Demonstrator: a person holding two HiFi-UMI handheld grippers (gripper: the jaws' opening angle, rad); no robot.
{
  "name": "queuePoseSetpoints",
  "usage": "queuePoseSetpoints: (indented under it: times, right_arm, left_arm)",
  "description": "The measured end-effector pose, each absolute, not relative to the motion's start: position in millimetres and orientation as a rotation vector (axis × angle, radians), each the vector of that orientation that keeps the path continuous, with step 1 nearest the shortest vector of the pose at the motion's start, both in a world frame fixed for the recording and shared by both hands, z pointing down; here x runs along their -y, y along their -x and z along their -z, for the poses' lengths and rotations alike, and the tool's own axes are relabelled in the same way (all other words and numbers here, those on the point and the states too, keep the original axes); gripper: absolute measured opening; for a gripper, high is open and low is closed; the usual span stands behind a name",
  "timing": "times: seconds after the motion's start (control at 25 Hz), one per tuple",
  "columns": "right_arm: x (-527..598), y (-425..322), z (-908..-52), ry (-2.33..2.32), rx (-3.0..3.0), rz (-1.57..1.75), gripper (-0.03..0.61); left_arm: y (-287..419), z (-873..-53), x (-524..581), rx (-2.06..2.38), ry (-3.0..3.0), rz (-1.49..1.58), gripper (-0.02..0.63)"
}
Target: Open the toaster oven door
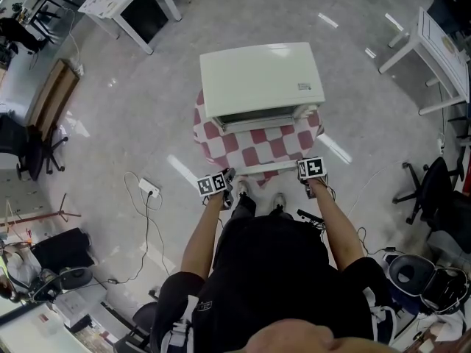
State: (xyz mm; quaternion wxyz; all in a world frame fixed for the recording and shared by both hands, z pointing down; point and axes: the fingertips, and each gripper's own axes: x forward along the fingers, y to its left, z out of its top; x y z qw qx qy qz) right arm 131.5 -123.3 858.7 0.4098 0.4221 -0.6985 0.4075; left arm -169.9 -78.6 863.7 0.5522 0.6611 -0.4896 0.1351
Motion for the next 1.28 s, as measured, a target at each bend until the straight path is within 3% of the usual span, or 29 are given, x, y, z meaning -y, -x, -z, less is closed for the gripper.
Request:
queuePoseSetpoints:
  times: [0.8, 1.08, 1.28]
  right_arm:
    - [121, -134, -874, -1.091, 1.738, -0.999, 0.104]
    - [133, -143, -849, -1.17, 1.775, -0.926, 0.137]
    - [147, -140, -818, -1.227, 1.86, -0.828, 0.085]
  left_arm:
    - [170, -878, 75, 1.189, -1.551, -0.365, 0.114]
    - [186, -857, 84, 1.252, -1.591, -0.34, 0.138]
    - [213, -820, 101, 1.401, -1.656, -0.287, 0.116]
